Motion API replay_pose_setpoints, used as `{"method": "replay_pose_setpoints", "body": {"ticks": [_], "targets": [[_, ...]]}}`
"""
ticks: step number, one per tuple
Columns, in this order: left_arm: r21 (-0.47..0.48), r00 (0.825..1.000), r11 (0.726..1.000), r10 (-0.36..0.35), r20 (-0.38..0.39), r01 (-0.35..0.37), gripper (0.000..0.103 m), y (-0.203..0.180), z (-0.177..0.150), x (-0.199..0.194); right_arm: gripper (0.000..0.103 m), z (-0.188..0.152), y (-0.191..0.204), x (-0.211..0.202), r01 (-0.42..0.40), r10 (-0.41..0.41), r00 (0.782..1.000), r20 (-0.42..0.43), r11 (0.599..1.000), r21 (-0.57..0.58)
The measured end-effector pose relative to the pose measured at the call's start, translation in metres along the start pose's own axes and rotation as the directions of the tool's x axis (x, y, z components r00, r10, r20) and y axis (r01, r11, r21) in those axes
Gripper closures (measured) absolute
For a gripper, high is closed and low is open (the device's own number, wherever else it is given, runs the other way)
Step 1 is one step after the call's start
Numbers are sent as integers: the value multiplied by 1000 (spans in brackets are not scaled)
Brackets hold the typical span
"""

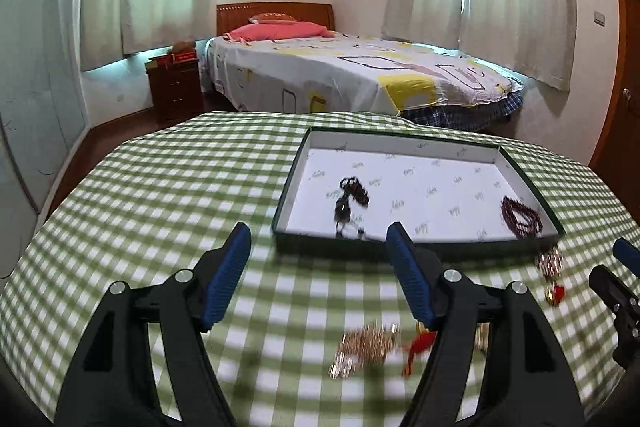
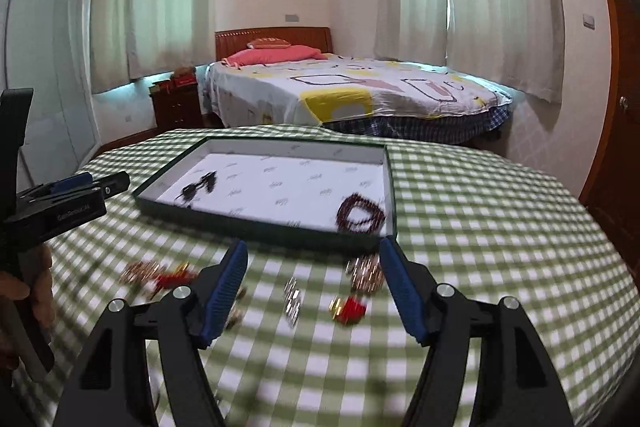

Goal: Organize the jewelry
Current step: 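Grasp the white jade bangle with the left tool while the right tool grasps the pearl ring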

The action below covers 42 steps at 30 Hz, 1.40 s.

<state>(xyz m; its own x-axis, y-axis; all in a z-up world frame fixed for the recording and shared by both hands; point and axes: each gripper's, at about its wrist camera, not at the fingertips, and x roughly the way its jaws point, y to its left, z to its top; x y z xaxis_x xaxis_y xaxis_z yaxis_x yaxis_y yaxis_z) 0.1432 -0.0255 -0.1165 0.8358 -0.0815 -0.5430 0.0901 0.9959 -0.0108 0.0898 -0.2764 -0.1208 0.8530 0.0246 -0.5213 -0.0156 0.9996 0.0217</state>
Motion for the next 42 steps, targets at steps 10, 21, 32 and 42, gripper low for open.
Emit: {"method": "replay_pose_setpoints", "body": {"ticks": [10, 21, 32, 42], "targets": [[-22, 998, 999, 28, -54, -29, 34, 12, -53, -44, 36, -45, 19, -29, -73, 73, 997, -10, 997, -34], [-30, 997, 998, 47, -56, -49, 34, 17, -81, -64, 55, -61, 33, -26, -132, 128, 990, -65, 990, -48], [-19, 997, 999, 32, -77, -33, 34, 10, -88, -65, 73, -71, 49, -3, -178, 156, 964, -217, 980, -88], [-41, 992, 999, -26, -121, 21, 30, -7, -97, -66, 81, -71, 37, -12, -143, 128, 971, -203, 988, -60]]}}
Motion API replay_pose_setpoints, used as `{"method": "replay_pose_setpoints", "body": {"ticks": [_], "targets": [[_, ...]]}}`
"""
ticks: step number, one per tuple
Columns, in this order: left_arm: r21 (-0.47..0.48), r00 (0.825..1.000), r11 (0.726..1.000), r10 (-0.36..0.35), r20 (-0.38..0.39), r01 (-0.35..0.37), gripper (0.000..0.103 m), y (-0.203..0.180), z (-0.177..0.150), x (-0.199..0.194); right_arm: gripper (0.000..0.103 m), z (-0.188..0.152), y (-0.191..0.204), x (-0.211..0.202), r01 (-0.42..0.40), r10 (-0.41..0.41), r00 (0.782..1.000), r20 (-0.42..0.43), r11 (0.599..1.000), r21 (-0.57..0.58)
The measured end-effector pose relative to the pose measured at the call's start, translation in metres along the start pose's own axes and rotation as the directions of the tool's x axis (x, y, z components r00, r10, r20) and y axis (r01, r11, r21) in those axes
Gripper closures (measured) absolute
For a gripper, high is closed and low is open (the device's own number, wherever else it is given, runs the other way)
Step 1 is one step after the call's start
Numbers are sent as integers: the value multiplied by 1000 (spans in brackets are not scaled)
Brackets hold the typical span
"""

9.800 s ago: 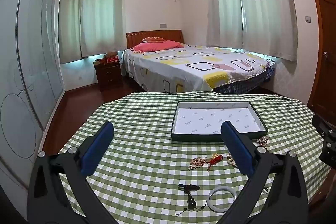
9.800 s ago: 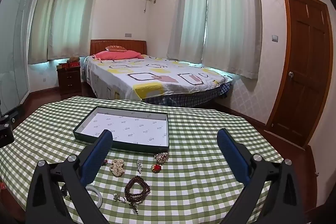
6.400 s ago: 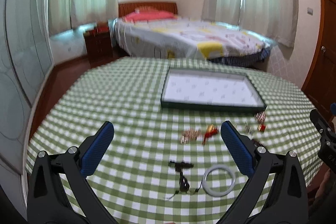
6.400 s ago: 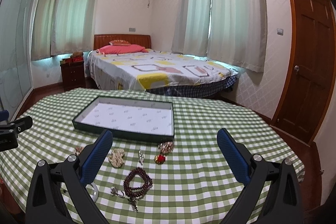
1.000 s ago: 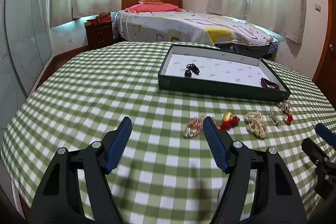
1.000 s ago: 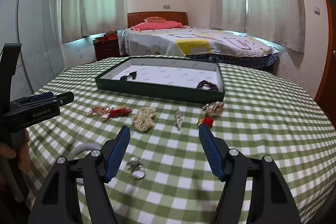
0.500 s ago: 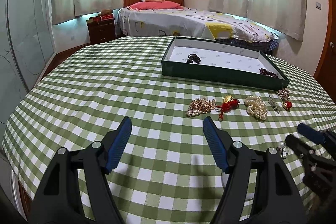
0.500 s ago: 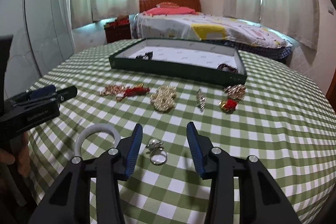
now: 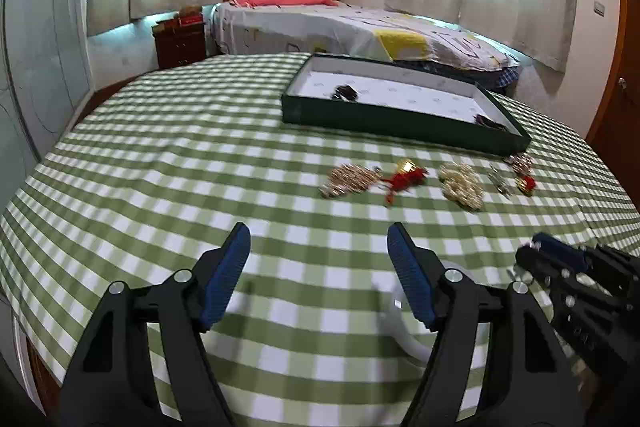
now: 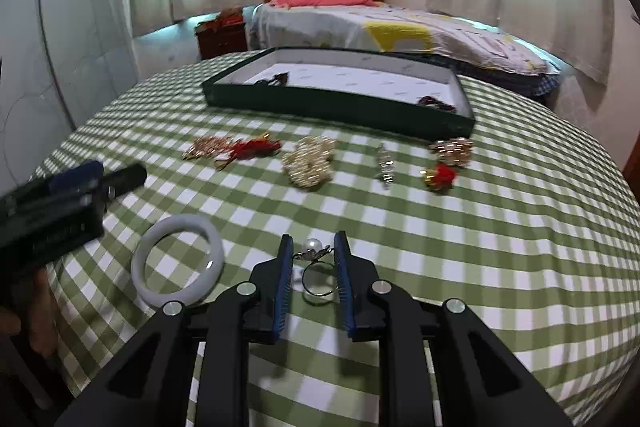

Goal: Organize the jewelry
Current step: 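Grasp the white jade bangle with the left tool while the right tool grasps the pearl ring, then lower the bangle and pearl ring into the tray and open both tools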

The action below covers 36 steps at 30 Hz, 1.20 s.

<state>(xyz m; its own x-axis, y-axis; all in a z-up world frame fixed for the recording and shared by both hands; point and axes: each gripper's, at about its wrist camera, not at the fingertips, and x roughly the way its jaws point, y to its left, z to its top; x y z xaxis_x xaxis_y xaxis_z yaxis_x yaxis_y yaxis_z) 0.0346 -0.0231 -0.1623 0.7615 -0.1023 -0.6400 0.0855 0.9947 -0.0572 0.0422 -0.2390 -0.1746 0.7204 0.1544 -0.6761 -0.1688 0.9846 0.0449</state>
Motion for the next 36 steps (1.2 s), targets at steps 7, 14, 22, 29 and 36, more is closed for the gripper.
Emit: {"method": "replay_pose_setpoints", "body": {"ticks": [7, 14, 22, 29, 36], "targets": [[38, 999, 998, -44, 13, 44, 25, -28, -10, -8, 81, -5, -22, -11, 34, -35, 999, 18, 998, 60], [108, 998, 993, -57, 6, 56, 25, -56, -23, -5, 81, -15, -41, -20, 65, -69, 997, 37, 992, 106], [154, 999, 987, -32, -15, 34, 21, -66, -32, 6, 81, -16, -43, -22, 64, -70, 996, 51, 991, 117], [138, 997, 988, -60, -43, 65, 33, -60, -33, 10, 81, -17, -43, -22, 65, -71, 996, 53, 990, 122], [140, 995, 986, -82, -56, 89, 34, -58, -31, 8, 81, -16, -44, -23, 63, -71, 996, 59, 990, 125]]}}
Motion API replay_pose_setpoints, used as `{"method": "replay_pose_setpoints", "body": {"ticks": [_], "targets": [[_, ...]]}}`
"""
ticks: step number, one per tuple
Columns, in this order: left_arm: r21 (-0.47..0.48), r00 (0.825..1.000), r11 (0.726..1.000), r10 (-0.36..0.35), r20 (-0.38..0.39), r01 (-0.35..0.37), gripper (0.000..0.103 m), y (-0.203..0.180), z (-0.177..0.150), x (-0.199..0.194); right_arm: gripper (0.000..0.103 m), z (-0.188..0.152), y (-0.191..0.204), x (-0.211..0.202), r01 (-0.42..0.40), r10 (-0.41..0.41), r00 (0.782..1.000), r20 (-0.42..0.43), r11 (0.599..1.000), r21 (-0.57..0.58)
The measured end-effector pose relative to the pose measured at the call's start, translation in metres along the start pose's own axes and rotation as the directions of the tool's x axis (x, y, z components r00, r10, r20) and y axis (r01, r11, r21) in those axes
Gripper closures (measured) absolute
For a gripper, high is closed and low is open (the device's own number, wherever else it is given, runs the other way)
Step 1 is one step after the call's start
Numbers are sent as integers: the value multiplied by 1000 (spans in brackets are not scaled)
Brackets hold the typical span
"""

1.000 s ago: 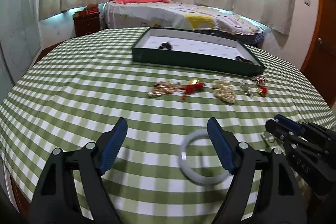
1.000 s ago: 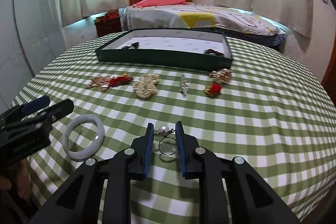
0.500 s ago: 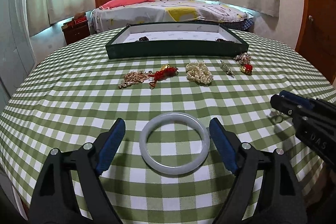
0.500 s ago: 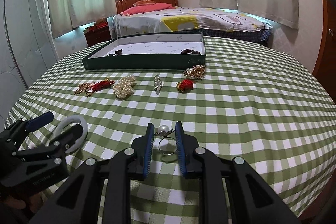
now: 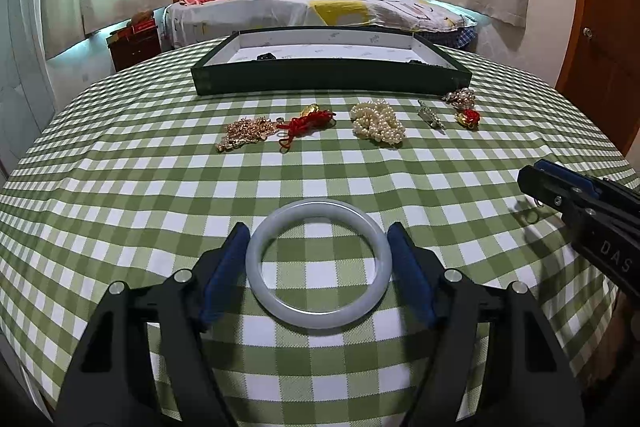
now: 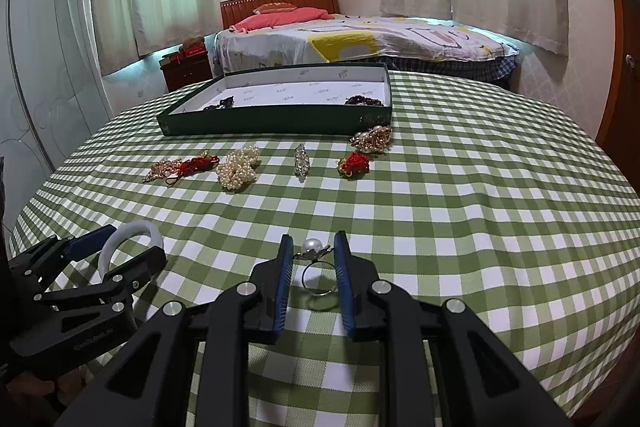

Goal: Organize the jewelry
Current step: 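Lower the bangle and pearl ring into the tray and open both tools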

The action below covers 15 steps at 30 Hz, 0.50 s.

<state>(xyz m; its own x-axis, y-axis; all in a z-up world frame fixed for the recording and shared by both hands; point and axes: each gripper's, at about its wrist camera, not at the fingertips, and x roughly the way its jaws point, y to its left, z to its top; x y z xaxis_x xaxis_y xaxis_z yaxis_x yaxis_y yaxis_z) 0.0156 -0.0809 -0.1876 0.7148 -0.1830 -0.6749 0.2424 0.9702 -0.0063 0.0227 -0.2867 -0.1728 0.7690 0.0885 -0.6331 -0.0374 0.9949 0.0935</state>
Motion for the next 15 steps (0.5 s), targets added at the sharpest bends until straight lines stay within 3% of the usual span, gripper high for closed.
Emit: {"method": "replay_pose_setpoints", "body": {"ticks": [15], "targets": [[8, 993, 999, 37, 109, -38, 34, 10, 33, -16, 81, 21, 9, -2, 2, -1, 1000, 26, 1000, -19]]}}
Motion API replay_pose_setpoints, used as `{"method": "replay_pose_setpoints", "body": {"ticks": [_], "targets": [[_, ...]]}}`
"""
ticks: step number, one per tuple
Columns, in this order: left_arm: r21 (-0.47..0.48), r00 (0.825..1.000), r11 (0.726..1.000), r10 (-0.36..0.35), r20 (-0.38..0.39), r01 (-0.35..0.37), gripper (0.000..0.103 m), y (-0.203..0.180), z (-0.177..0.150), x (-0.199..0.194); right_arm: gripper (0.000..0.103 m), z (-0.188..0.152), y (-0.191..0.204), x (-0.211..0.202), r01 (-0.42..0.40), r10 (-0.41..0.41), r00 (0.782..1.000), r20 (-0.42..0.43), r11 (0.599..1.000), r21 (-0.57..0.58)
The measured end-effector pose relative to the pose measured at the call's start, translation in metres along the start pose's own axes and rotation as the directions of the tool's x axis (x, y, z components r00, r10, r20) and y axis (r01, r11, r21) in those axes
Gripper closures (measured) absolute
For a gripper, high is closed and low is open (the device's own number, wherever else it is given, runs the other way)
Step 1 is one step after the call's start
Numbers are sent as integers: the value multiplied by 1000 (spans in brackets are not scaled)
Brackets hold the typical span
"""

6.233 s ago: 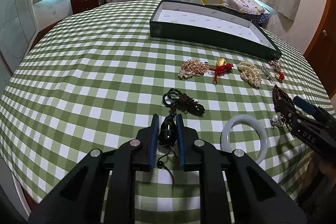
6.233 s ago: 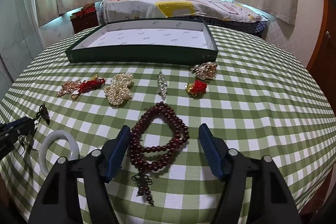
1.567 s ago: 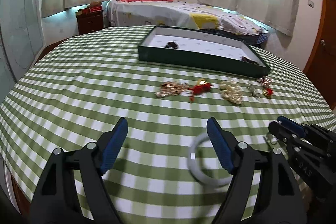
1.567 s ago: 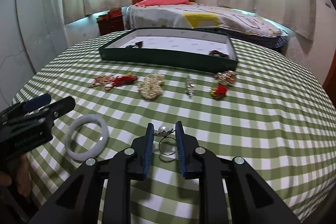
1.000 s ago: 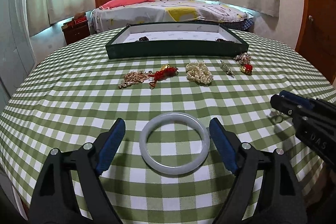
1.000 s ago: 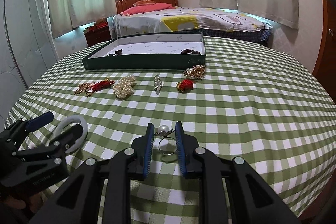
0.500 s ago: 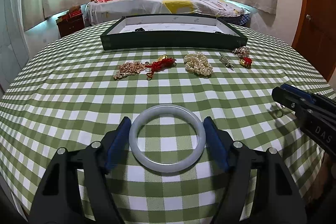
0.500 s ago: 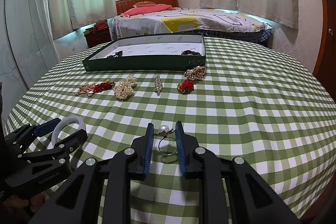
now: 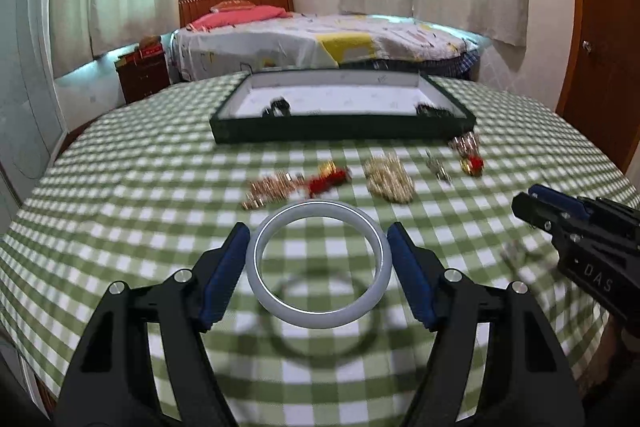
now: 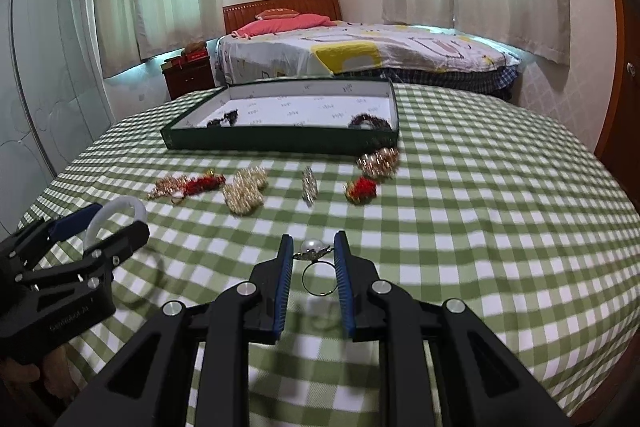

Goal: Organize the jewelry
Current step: 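Lower the bangle and pearl ring into the tray and open both tools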

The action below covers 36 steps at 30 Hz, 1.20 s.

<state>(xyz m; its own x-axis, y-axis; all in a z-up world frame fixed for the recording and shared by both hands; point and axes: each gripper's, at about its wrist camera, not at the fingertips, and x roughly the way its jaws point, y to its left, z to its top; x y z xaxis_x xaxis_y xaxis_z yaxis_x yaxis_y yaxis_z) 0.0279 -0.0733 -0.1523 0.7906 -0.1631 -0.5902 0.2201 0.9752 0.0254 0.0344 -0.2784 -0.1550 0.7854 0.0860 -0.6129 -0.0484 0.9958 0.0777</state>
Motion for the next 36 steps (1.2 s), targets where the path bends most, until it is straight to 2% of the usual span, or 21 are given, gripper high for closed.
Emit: {"method": "replay_pose_setpoints", "body": {"ticks": [4, 10, 15, 18, 21, 27, 32, 36], "targets": [[-5, 1000, 1000, 13, 23, -13, 34, 8, 23, 5, 81, 18, 7, 2, -6, 6, 1000, 19, 1000, -17], [-24, 1000, 1000, 0, 29, 0, 34, 20, 71, 33, 81, 60, 13, 21, -10, 12, 998, 59, 999, -34], [-44, 999, 999, -24, 26, 25, 34, 22, 116, 80, 81, 102, 11, 54, -18, 20, 996, 86, 1000, -26], [-14, 999, 1000, -21, 26, 21, 34, 17, 133, 110, 81, 121, 6, 81, -13, 14, 996, 87, 1000, -16], [12, 1000, 1000, -19, -8, 19, 34, 11, 142, 142, 81, 128, 2, 108, -6, 6, 998, 57, 1000, -4], [45, 994, 999, -2, -110, 7, 34, 10, 141, 194, 81, 128, -5, 157, 2, -2, 999, -39, 1000, 5], [54, 986, 999, 4, -165, 5, 34, 13, 136, 214, 81, 125, -6, 179, -2, 3, 993, -118, 1000, 7], [39, 979, 999, -5, -202, 13, 34, 15, 137, 223, 81, 126, -9, 183, 2, 0, 990, -139, 1000, 11]]}}
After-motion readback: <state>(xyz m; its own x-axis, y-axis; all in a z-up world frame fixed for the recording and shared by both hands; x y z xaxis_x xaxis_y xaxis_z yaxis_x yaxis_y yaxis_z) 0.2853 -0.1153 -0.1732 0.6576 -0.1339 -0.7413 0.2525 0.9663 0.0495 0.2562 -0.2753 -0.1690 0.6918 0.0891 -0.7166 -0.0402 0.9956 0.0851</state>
